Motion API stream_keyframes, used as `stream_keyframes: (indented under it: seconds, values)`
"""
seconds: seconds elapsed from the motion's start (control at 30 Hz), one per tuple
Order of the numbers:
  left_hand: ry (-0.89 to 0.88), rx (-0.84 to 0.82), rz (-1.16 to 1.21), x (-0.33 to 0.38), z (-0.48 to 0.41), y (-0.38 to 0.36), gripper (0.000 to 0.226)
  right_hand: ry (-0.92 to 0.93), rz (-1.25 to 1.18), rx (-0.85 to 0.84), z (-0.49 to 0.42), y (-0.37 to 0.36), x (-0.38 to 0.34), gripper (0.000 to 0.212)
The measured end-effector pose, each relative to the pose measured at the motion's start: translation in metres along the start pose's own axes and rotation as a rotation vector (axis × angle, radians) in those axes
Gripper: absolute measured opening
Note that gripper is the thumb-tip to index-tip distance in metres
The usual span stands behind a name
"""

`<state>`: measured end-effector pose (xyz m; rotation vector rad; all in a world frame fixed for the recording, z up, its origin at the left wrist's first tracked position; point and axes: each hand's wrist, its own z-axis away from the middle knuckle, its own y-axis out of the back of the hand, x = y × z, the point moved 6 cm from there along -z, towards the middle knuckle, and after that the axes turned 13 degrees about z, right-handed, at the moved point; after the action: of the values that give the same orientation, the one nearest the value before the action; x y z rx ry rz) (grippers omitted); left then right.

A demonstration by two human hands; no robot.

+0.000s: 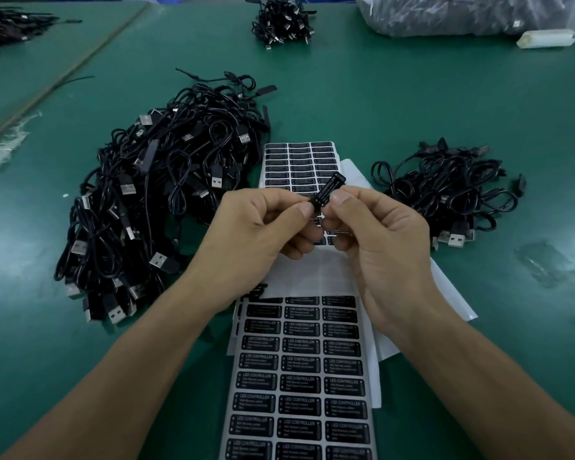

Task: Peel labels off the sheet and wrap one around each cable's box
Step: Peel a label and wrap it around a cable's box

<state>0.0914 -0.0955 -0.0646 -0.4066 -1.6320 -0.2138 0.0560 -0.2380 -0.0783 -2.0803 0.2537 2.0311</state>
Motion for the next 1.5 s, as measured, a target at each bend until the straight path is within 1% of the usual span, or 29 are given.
stream_keyframes:
  seconds: [0.13,0.37,0.53,0.77,0.97,1.5]
  values:
    - [0.009,-0.009,-0.007,-0.0008,-0.0009,-0.0008,0.022,-0.008,-0.004,-0.005,0.0008,-0.0008,-0.0013,0.019]
    - [0.009,-0.048,-0.001,-0.0013,-0.0015,-0.0009,0.023,-0.032,-0.006,0.024,0.0007,0.001,-0.0013,0.013]
    - [0.037,-0.103,0.03,-0.0023,-0.0015,-0.0005,0.02,-0.033,-0.066,0.021,0.0005,0.0001,-0.0028,0.014]
    - [0.044,-0.089,0.027,-0.0036,-0.0016,-0.0022,0.017,-0.064,-0.073,0.022,-0.0002,0.0,-0.0022,0.018]
    - [0.053,-0.09,0.023,-0.0053,-0.0016,-0.0033,0.013,-0.077,-0.093,0.017,0.0,0.0002,-0.0021,0.012]
    - [0.067,-0.092,0.008,-0.0052,-0.0009,-0.0047,0.011,-0.072,-0.031,0.052,0.0012,0.0014,-0.002,0.016]
